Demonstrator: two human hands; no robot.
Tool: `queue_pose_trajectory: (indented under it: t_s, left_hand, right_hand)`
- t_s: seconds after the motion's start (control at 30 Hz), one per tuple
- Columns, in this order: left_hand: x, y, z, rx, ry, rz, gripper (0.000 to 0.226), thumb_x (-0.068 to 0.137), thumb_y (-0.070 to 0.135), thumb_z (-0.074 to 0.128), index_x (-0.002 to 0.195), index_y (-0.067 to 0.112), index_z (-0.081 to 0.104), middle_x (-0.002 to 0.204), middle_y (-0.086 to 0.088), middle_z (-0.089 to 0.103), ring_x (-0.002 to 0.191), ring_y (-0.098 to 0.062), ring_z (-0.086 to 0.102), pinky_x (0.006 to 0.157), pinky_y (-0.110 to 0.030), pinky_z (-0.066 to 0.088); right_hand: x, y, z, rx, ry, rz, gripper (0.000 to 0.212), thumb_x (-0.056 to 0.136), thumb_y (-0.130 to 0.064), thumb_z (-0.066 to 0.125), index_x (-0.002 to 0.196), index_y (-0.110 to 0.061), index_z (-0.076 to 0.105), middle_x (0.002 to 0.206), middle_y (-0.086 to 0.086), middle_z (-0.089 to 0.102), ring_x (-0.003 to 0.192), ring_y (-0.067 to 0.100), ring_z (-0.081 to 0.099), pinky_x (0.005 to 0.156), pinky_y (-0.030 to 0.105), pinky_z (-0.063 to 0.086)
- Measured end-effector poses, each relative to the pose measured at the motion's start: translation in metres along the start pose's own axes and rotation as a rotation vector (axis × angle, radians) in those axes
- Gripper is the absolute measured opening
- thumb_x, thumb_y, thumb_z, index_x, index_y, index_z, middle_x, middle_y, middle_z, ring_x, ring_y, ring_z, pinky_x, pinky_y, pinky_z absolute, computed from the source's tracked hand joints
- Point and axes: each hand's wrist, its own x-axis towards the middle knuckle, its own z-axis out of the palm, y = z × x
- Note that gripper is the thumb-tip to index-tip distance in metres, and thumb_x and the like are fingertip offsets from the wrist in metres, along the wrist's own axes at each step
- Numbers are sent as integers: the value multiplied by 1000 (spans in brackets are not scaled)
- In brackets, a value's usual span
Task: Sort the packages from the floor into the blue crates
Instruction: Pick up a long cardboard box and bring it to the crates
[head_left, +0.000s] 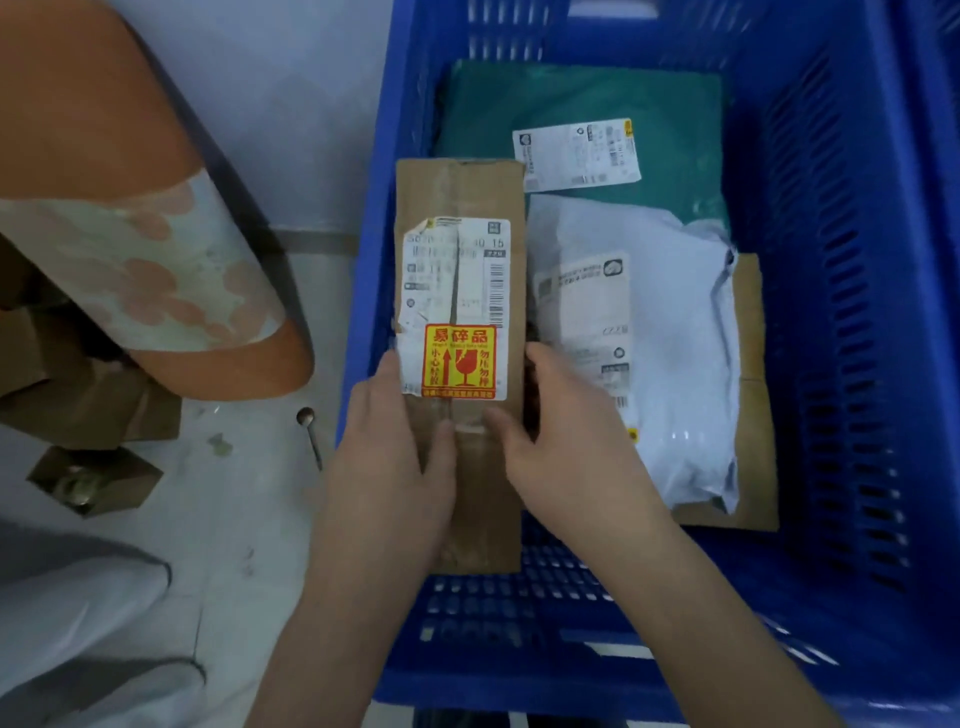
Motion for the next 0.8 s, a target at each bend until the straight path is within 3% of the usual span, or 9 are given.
queue_pose_trajectory:
  t_s: [0.1,0.17,0.23,0.47,0.57,0.67,0.8]
  left_hand:
    - [-1,2,7,131,58,28,62,91,24,54,146,20,26,130,2,46,102,-9,47,79,-21,38]
    - [1,3,7,194,71,30,63,90,25,55,146,17,26,132,-3,47,117,-17,40,91,-28,35]
    - [3,5,4,269,87,41,63,89,24,57,145,12,30,135,-6,47,120,-21,36,96,-30,31]
    - [0,45,-2,365,94,262,49,83,8,62,131,4,49,131,-20,49,121,-36,42,100,-39,33]
    - [-3,67,5,316,58,426,42,81,6,62,122,4,55,122,-19,54,114,-35,46,96,-39,37]
    - [-15,89,27,260,20,584,37,83,12,64,119,4,57,115,-18,57,107,-35,51,89,-39,42]
    - [-51,129,71,192,-124,771,40,86,28,65,118,6,57,112,-14,59,99,-32,54,81,-37,44]
  right_hand:
    - [-4,1,8,-96,91,7,30,91,-19,57,119,-20,45,113,-2,59,102,14,56,87,32,47]
    - [-6,-1,12,-126,149,7,35,90,-16,58,121,-20,43,115,-2,58,101,16,58,84,32,48]
    - [-7,-4,14,-179,174,-1,38,89,-12,58,122,-21,43,116,-1,54,98,18,58,81,32,49]
    - [-26,-3,-4,-123,382,-93,29,87,-16,63,115,-13,57,112,7,53,96,21,56,74,38,53]
    - [-44,10,-25,-69,540,-78,33,82,-15,65,115,-12,59,111,3,54,100,19,54,78,26,49]
    - [-65,35,-60,-74,648,-2,40,79,-23,61,118,-14,60,111,-5,49,108,12,42,83,8,34]
    - [-114,84,-110,-144,813,129,44,79,-26,62,122,-16,59,120,-2,54,114,19,44,91,18,35]
